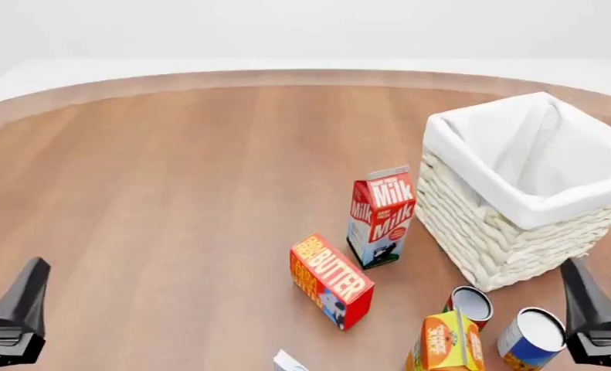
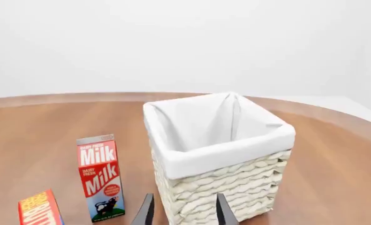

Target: Pick up the cream cheese box and the butter, and put them in the basket.

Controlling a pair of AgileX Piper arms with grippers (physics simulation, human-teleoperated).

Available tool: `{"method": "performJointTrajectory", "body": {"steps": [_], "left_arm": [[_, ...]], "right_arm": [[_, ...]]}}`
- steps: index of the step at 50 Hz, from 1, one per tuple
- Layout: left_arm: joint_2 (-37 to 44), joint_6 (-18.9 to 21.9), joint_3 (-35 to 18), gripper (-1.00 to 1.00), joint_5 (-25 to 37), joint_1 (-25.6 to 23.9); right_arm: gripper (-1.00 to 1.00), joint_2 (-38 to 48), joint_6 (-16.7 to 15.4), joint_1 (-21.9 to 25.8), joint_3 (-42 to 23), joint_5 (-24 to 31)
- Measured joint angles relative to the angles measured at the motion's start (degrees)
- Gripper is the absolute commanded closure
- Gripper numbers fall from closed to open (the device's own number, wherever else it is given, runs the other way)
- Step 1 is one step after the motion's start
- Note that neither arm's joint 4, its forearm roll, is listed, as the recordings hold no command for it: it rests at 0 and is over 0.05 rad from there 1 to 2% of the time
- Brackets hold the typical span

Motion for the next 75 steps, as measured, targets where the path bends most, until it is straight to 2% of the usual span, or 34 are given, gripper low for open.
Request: {"method": "performJointTrajectory", "body": {"steps": [10, 25, 62, 75], "left_arm": [[0.17, 0.00, -0.09, -1.00, -0.04, 0.00], [0.24, 0.00, -0.14, -1.00, -0.06, 0.00], [0.26, 0.00, -0.15, -1.00, -0.07, 0.00], [0.26, 0.00, -0.15, -1.00, -0.07, 0.00]], "right_arm": [[-1.00, 0.52, 0.23, 0.00, -1.05, 0.56], [-1.00, 5.78, 0.13, 1.06, -7.40, 2.46], [-1.00, 28.33, 0.12, 19.67, -32.48, 12.03], [-1.00, 36.43, 1.11, 25.18, -38.60, 12.63]]}}
